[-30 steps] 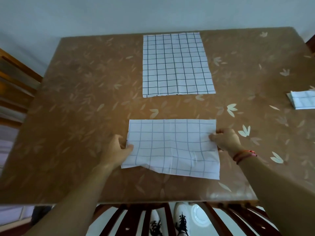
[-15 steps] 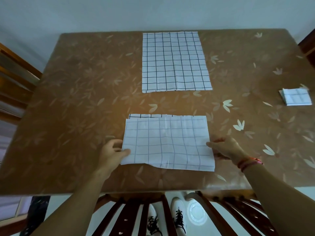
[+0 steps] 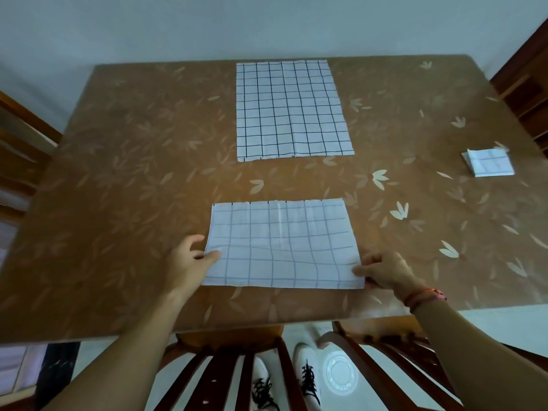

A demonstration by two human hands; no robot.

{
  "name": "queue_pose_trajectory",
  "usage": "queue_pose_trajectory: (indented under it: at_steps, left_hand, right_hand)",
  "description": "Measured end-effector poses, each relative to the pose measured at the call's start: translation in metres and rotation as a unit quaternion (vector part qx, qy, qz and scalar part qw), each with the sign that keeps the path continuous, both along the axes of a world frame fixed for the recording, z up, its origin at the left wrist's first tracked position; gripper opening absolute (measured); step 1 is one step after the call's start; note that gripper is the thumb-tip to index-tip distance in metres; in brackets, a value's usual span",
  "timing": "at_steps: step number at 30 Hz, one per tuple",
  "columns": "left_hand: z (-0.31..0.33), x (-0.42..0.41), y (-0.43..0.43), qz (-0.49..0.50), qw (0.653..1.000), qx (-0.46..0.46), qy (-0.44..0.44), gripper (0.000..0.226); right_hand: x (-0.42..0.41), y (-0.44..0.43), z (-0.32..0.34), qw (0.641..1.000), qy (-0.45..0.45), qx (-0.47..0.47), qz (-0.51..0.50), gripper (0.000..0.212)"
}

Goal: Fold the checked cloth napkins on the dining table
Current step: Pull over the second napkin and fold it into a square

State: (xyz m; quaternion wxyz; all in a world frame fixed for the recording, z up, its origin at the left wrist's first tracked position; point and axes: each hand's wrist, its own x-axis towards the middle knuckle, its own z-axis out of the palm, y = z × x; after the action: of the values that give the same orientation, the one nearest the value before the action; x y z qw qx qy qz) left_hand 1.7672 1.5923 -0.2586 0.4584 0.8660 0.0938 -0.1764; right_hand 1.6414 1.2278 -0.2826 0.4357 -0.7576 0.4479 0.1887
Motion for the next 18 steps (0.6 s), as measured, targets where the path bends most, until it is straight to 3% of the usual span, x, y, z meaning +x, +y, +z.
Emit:
queue_pose_trajectory:
  at_steps: [4,8,13,18]
  left_hand:
    - [0.0,-0.004,0.002,-0.018,0.998,-0.008,0.066,0.072]
    - [-0.005,-0.01,0.011,-0.022,0.998,0.002,0.067,0.079]
    - [-0.005,-0.011,0.011,-0.025,0.999,0.024,0.037,0.068]
    - [-0.004,-0.017,0.008,-0.103,0.983,0.135,-0.069,0.043]
  right_hand:
    - [0.0,0.002,0.002,1.0,-0.012,-0.004,-0.019,0.024]
    - [0.001,0.001,0.002,0.999,-0.014,-0.026,-0.022,0.023]
    - [0.002,0.001,-0.001,0.999,-0.008,-0.034,-0.008,0.024]
    - [0.0,0.004,0.002,0.996,-0.025,-0.082,0.013,0.03]
